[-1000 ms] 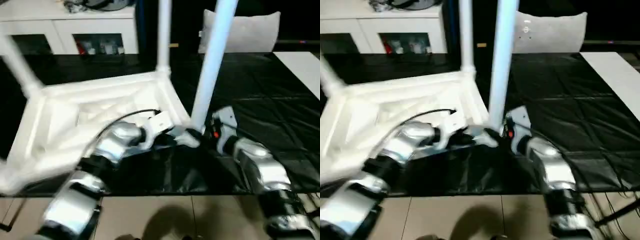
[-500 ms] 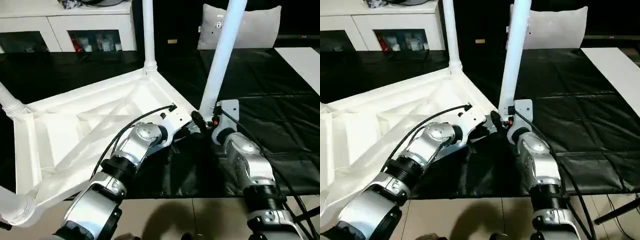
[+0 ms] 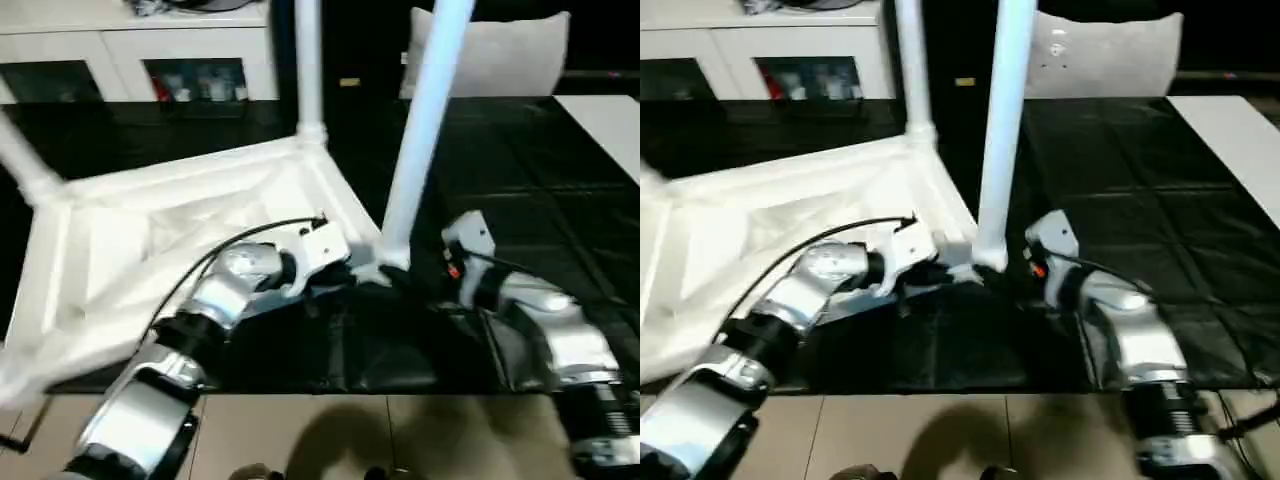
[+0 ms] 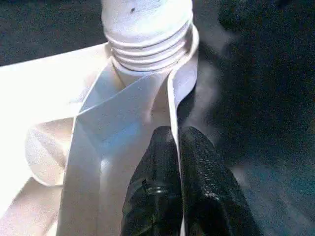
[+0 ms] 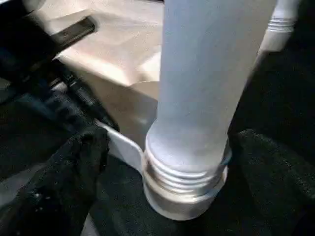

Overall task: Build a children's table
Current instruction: Rotate leg to tighten

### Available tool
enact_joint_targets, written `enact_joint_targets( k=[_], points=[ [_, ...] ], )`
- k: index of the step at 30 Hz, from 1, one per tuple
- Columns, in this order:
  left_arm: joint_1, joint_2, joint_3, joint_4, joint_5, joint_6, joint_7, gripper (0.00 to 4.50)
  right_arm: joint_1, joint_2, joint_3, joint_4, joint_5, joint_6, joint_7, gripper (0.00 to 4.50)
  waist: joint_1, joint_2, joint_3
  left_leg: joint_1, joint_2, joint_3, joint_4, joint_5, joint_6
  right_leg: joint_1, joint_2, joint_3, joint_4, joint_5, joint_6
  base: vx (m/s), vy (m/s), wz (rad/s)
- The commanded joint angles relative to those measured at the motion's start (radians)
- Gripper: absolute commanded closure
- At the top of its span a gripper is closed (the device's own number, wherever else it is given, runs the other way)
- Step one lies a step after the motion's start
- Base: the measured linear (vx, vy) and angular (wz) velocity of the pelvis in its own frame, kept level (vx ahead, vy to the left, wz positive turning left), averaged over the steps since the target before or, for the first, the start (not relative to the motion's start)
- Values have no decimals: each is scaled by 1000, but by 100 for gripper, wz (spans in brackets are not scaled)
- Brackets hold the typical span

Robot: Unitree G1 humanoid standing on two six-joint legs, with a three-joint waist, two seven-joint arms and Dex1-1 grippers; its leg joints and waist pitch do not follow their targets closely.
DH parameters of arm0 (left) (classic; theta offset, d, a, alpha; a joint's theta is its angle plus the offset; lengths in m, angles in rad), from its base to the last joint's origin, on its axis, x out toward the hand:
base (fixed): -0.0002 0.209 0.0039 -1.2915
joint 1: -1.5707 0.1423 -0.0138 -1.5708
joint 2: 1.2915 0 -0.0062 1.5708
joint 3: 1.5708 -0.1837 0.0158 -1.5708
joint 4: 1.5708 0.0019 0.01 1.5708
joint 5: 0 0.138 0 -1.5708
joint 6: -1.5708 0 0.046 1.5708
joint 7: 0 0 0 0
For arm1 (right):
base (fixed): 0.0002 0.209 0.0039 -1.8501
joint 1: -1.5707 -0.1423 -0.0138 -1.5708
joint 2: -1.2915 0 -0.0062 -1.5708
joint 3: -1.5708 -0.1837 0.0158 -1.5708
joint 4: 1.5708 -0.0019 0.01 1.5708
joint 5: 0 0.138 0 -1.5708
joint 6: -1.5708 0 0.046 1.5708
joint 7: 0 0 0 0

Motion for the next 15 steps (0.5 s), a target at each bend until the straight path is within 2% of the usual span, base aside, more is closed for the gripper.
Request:
enact_joint_targets(
  k=[1, 7, 9, 11, 13, 15],
  points=[
    [-3, 24, -42, -18, 5, -52, -97, 450, -4, -28, 29, -14, 11, -31, 80, 7, 7, -12, -80, 11, 89, -34, -58, -74, 146, 65, -119, 77, -64, -246, -92, 0, 0, 0],
    [-8, 81, -81, -14, -4, -136, -245, 450, -14, -87, 81, -2, 18, -83, 219, 7, 24, -14, -80, 11, 89, -33, -59, -82, 132, 65, -123, 79, -63, -258, -93, 0, 0, 0],
    [-8, 91, -86, -15, -7, -152, -274, 450, -17, -93, 87, 1, 24, -81, 251, 34, 28, -14, -79, 11, 90, -33, -59, -84, 132, 65, -122, 79, -64, -266, -90, 0, 0, 0],
    [-13, 101, -94, -11, -6, -172, -306, 450, -19, -99, 96, 3, 34, -72, 298, 43, 30, -19, -80, 11, 90, -32, -59, -81, 132, 65, -122, 79, -62, -265, -90, 0, 0, 0],
    [-19, 108, -98, -6, -5, -191, -330, 450, -22, -104, 104, 7, 40, -67, 330, 45, 32, -15, -80, 11, 92, -34, -59, -78, 130, 63, -122, 78, -62, -272, -89, 0, 0, 0],
    [-21, 110, -100, -3, -5, -200, -339, 450, -24, -104, 108, 12, 40, -70, 339, 78, 34, -15, -81, 11, 93, -34, -59, -77, 127, 63, -122, 79, -62, -271, -89, 0, 0, 0]
  ],
)
